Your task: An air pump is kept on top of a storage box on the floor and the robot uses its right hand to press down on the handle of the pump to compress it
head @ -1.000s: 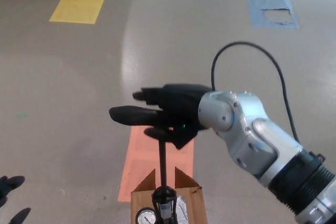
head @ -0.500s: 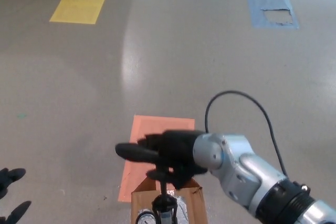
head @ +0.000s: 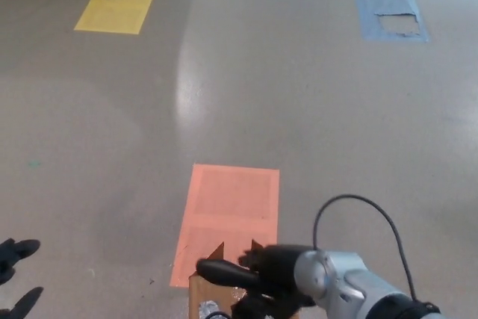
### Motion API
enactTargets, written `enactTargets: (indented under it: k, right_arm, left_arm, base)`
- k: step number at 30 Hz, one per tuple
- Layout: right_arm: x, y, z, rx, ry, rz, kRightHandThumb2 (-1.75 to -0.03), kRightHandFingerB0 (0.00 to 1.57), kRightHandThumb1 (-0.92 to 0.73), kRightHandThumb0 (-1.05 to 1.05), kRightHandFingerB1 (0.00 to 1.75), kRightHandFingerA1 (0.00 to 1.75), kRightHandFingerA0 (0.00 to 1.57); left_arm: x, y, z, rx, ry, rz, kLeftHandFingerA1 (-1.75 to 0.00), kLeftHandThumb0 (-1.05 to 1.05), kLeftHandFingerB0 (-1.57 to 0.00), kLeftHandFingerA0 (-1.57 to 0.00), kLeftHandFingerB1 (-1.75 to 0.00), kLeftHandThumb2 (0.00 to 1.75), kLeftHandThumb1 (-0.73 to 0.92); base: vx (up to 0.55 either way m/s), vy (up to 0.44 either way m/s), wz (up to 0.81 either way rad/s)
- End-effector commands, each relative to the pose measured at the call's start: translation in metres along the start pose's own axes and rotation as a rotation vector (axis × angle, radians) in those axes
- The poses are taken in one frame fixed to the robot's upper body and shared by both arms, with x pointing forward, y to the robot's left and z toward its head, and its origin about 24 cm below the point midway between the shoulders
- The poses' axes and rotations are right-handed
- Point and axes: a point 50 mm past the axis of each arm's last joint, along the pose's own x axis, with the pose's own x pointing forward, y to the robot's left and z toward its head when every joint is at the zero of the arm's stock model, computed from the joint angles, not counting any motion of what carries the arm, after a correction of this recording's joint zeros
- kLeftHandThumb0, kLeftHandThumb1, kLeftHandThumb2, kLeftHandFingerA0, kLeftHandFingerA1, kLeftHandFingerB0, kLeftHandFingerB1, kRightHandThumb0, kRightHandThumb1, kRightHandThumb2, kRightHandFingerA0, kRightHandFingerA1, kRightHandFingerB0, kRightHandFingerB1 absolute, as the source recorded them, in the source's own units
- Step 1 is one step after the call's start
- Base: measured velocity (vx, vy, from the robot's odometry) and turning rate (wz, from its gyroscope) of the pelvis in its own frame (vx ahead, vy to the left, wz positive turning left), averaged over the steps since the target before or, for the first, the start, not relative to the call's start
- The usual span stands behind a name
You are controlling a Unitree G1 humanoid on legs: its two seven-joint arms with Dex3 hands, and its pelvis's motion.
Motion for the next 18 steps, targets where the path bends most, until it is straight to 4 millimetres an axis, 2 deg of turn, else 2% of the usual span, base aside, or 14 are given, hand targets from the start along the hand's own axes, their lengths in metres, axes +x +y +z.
enactTargets:
  k: [1, 4, 14, 18]
  right_arm:
    - [0.002, 0.015, -0.024, -0.041, 0.066, -0.039, -1.16, 0.00, -0.82, -0.92, 0.12, 0.16, 0.00]
    - [0.002, 0.021, -0.030, -0.037, 0.091, -0.043, -1.16, 0.00, -0.81, -0.92, 0.13, 0.17, 0.00]
    - [0.002, 0.045, -0.037, -0.060, 0.127, -0.036, -1.15, 0.03, -0.82, -0.94, 0.13, 0.16, 0.03]
    - [0.002, 0.045, -0.039, -0.059, 0.148, -0.040, -1.15, 0.00, -0.81, -0.91, 0.13, 0.16, 0.00]
  left_arm:
    - [-0.001, -0.001, 0.003, 0.053, -0.018, 0.008, -0.43, -0.64, -0.01, -0.03, -0.38, 0.99, 0.67]
    - [0.000, -0.001, 0.009, 0.046, -0.041, 0.004, -0.40, -0.70, -0.06, 0.00, -0.36, 0.96, 0.67]
    - [-0.017, -0.017, 0.013, 0.062, -0.105, -0.020, -0.40, -0.69, -0.04, 0.00, -0.36, 0.95, 0.66]
    - [-0.018, -0.018, 0.018, 0.049, -0.129, -0.023, -0.41, -0.68, 0.00, -0.02, -0.37, 0.94, 0.65]
  base:
    - [0.00, 0.000, 0.00]
    - [0.00, 0.000, 0.00]
    - [0.00, 0.000, 0.00]
    - [0.00, 0.000, 0.00]
